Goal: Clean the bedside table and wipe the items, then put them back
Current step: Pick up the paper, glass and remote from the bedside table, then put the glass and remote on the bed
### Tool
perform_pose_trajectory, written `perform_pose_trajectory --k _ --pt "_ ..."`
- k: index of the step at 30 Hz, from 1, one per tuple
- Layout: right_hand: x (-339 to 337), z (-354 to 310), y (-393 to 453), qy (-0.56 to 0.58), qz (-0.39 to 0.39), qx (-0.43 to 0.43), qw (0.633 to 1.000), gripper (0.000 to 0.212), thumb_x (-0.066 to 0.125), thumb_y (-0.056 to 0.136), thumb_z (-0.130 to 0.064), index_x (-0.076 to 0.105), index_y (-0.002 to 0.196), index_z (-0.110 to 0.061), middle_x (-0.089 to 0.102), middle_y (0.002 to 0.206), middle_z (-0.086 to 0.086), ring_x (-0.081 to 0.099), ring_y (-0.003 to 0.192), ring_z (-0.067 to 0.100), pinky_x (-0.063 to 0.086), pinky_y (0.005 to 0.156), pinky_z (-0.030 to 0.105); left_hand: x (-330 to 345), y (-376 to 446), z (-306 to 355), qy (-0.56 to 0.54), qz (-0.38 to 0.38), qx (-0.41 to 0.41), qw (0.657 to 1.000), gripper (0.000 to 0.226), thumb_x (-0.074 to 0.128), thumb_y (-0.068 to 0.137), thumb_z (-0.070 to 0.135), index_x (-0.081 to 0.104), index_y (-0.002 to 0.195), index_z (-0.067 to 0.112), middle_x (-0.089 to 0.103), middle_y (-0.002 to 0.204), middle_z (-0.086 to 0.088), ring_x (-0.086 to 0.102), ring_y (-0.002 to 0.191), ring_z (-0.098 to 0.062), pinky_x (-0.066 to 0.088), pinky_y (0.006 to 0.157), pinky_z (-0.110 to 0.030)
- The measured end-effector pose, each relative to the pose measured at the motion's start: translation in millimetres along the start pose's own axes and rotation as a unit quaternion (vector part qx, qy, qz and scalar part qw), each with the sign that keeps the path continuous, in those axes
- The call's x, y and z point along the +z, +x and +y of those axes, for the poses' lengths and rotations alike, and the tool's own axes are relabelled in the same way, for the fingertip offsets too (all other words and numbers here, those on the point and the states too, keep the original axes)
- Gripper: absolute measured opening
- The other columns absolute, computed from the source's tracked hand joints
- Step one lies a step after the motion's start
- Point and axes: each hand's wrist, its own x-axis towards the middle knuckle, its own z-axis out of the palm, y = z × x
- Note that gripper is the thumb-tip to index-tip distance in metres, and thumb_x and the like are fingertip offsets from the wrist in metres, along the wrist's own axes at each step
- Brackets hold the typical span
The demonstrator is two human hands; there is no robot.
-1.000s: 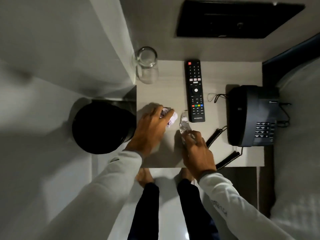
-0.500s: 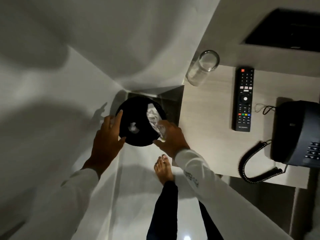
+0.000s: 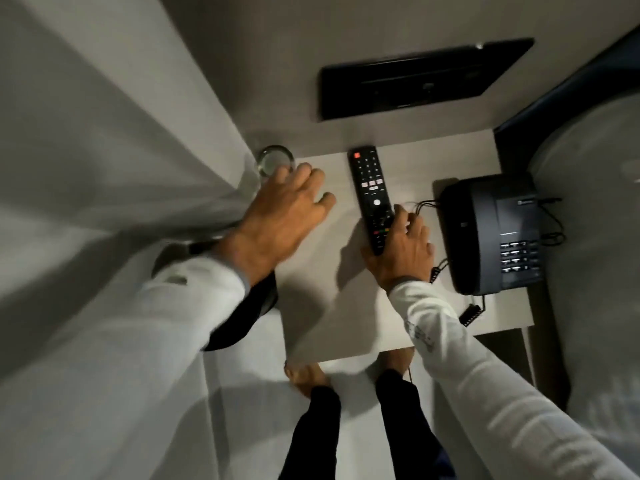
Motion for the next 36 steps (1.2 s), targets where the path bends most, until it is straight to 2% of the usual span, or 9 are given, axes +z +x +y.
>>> perform_pose_trajectory --k 3,6,9,13,17,22,27,30,36 --pt "8 6 10 0.038 -0.018 0.011 0.999 0.069 0.063 0.086 -0.050 0.038 0.138 -0.012 0.048 0.131 0.014 0.051 0.120 0.038 0.050 0.085 0.052 14 37 -24 0.100 -0.042 0.049 0.993 0.031 0.046 0.077 0.011 0.071 0.096 0.014 0.065 0.096 -0.016 0.063 0.094 -0.038 0.052 0.085 -0.053" --pt "16 -1 9 0.072 -0.029 0.015 0.997 0.061 0.055 0.092 -0.048 0.036 0.137 -0.010 0.052 0.128 0.014 0.057 0.116 0.040 0.052 0.082 0.051 19 49 -42 0.237 -0.174 0.072 0.953 0.032 0.047 0.091 0.018 0.064 0.118 0.021 0.064 0.120 -0.009 0.059 0.115 -0.032 0.045 0.103 -0.047" --pt "10 -5 -2 0.103 -0.083 0.018 0.991 0.059 0.052 0.095 -0.044 0.032 0.136 -0.007 0.059 0.124 0.019 0.062 0.111 0.043 0.050 0.084 0.049 11 46 -49 0.213 -0.190 0.057 0.957 0.034 0.043 0.095 0.018 0.058 0.125 0.022 0.064 0.119 -0.008 0.060 0.111 -0.032 0.049 0.090 -0.041" --pt "-24 7 -40 0.279 -0.106 0.030 0.954 0.055 0.061 0.088 -0.042 0.038 0.126 -0.010 0.067 0.110 0.019 0.065 0.098 0.042 0.054 0.086 0.047 -25 17 -39 0.003 -0.098 -0.095 0.991 0.037 0.055 0.091 0.016 0.065 0.126 0.013 0.066 0.104 -0.022 0.064 0.093 -0.043 0.057 0.072 -0.048" --pt "-72 37 -82 0.435 0.035 0.074 0.897 0.041 0.068 0.081 -0.034 0.046 0.115 -0.023 0.071 0.084 -0.004 0.068 0.073 0.015 0.057 0.070 0.028 -83 -17 1 -0.274 -0.012 -0.237 0.932 0.070 0.081 0.081 0.030 0.051 0.144 0.027 0.066 0.126 -0.015 0.065 0.109 -0.040 0.055 0.090 -0.051" --pt "-146 132 -129 0.485 0.281 0.171 0.810 0.045 0.074 0.084 -0.025 0.052 0.122 -0.017 0.067 0.083 -0.016 0.062 0.066 -0.008 0.043 0.062 0.004 -173 35 123 -0.535 0.097 -0.152 0.825 0.073 0.087 0.069 0.042 0.059 0.135 0.031 0.072 0.112 0.014 0.069 0.099 0.002 0.054 0.090 -0.018" --pt "-187 251 -167 0.432 0.422 0.277 0.747 0.053 0.069 0.087 -0.024 0.047 0.134 -0.013 0.064 0.089 -0.013 0.059 0.072 -0.003 0.041 0.067 0.010 -244 112 286 -0.666 0.106 -0.029 0.738 0.058 0.088 0.074 0.028 0.062 0.125 0.022 0.075 0.102 0.005 0.075 0.089 -0.006 0.059 0.076 -0.020" --pt "-193 324 -195 0.400 0.473 0.353 0.702 0.057 0.065 0.088 -0.023 0.042 0.140 -0.015 0.063 0.112 0.002 0.059 0.093 0.024 0.047 0.083 0.032 -275 141 393 -0.670 0.071 0.048 0.737 0.059 0.088 0.076 0.031 0.059 0.125 0.019 0.074 0.102 -0.003 0.074 0.092 -0.009 0.059 0.079 -0.018" --pt "-176 422 -223 0.328 0.457 0.497 0.661 0.067 0.059 0.089 -0.035 0.034 0.148 -0.016 0.057 0.125 0.006 0.045 0.109 0.029 0.036 0.094 0.045 -277 164 531 -0.608 0.046 0.141 0.780 0.067 0.085 0.076 0.043 0.056 0.129 0.015 0.071 0.104 0.000 0.069 0.087 -0.007 0.045 0.070 0.004"
